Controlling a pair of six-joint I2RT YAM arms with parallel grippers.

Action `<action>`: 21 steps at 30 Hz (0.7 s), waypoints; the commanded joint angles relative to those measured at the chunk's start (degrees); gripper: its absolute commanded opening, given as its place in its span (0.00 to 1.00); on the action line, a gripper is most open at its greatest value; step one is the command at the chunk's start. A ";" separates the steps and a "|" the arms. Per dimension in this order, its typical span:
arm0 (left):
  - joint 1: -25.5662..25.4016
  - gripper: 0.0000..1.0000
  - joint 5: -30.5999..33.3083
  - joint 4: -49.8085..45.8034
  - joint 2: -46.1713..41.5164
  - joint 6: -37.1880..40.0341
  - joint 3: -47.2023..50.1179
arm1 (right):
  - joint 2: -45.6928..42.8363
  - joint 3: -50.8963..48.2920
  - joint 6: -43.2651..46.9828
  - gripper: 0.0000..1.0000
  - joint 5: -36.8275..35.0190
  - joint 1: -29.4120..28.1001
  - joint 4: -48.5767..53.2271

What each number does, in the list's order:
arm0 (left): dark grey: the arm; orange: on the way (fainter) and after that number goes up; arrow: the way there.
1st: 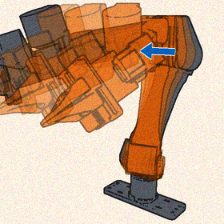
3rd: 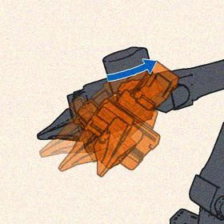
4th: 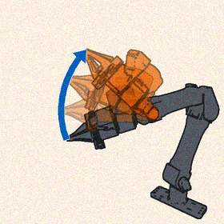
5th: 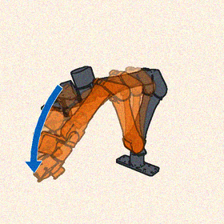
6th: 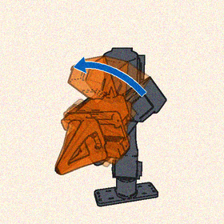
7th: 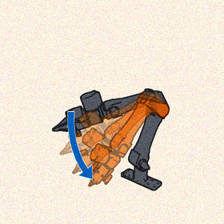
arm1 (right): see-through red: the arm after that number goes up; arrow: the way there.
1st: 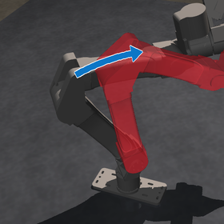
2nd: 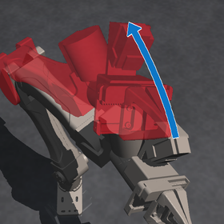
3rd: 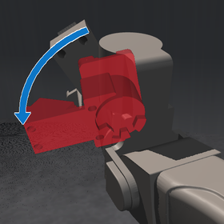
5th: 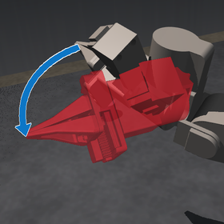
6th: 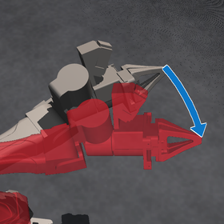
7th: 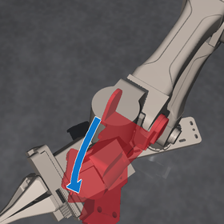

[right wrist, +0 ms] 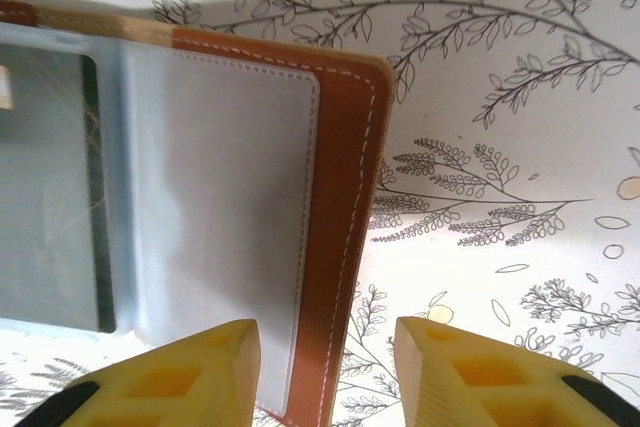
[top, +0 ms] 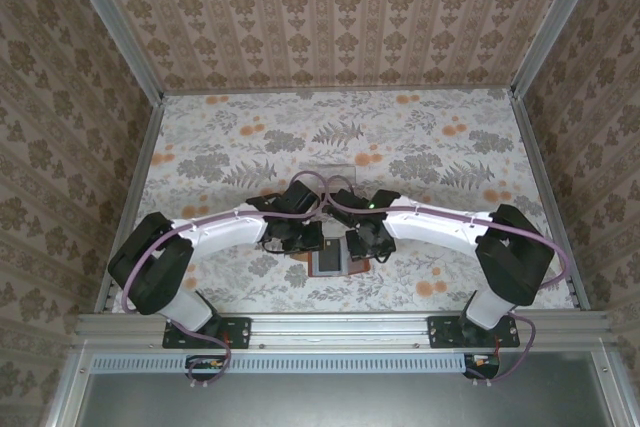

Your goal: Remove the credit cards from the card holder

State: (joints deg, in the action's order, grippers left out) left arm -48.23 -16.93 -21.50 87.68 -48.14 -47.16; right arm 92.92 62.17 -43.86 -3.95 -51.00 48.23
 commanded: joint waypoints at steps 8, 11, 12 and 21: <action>-1.16 0.10 -1.10 -1.59 2.84 1.86 -1.87 | -4.87 -0.58 -2.57 0.37 8.88 2.03 -10.34; -1.08 0.10 -0.76 -1.87 3.06 2.09 -1.43 | -5.38 -4.39 -5.50 0.30 15.52 4.11 -19.57; -0.94 0.09 -0.66 -1.90 3.12 2.11 -1.31 | -5.21 -5.52 -6.37 0.28 17.51 4.83 -22.04; -0.83 0.08 -0.30 -1.86 3.64 2.10 -0.93 | -1.14 -10.61 -8.61 0.23 27.28 8.45 -31.56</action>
State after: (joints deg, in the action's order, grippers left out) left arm -49.10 -17.37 -21.69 90.30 -47.27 -47.72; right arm 90.48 52.31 -51.24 18.50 -42.63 20.73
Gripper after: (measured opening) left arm 0.083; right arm 0.230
